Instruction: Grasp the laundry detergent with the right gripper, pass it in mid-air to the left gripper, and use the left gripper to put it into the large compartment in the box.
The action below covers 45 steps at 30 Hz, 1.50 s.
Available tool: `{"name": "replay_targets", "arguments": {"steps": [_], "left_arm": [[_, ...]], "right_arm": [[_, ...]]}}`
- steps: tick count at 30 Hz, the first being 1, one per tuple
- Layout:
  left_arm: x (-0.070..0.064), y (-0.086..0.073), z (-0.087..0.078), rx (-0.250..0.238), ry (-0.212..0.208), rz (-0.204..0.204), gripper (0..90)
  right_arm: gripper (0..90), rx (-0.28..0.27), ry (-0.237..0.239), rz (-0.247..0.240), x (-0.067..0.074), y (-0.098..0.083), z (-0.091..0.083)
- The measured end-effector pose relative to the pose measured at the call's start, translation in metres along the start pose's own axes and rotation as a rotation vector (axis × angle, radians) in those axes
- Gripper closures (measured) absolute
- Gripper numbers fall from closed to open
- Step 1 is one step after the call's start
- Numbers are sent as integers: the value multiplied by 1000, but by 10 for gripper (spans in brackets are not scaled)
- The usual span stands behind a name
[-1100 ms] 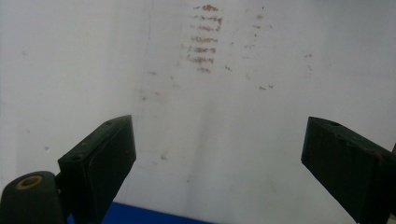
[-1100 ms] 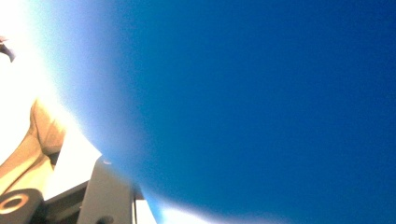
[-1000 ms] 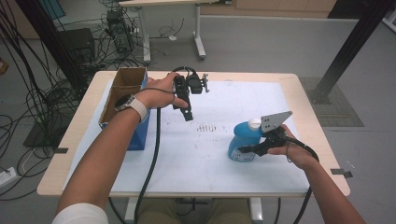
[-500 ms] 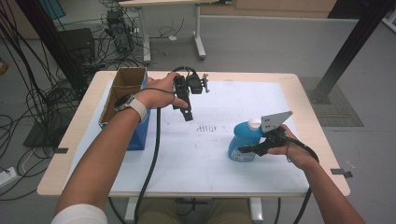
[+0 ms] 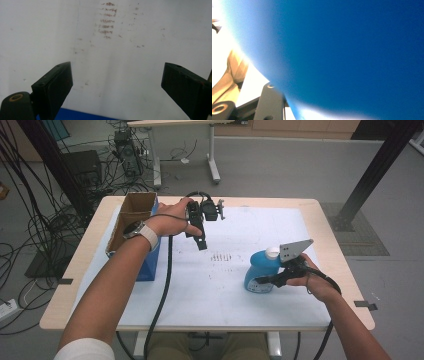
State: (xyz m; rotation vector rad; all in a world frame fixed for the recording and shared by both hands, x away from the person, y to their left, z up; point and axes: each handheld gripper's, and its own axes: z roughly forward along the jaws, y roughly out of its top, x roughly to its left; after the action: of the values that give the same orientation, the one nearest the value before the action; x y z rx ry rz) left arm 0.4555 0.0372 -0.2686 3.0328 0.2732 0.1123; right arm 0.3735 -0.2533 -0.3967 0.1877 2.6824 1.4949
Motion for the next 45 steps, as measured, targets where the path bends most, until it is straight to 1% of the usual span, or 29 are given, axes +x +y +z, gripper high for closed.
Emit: {"name": "replay_targets", "arguments": {"steps": [3,9,13,16,25,35,45], "left_arm": [[0,0,0,2,-1,-5,106],[0,0,0,2,-1,1,106],[0,-1,0,0,0,-7,105],[0,-2,-1,-4,2,-3,106],[0,-4,-3,-5,6,-10,106],[-1,-2,-3,2,8,-8,106],[-1,-1,-3,-2,7,-9,106]], "right_arm": [[442,0,2,1,0,0,0],[442,1,3,1,0,0,0],[442,0,2,2,0,0,0],[441,2,3,1,-1,0,0],[442,7,3,3,0,1,0],[441,5,3,2,0,1,0],[440,4,5,3,-1,0,0]]}}
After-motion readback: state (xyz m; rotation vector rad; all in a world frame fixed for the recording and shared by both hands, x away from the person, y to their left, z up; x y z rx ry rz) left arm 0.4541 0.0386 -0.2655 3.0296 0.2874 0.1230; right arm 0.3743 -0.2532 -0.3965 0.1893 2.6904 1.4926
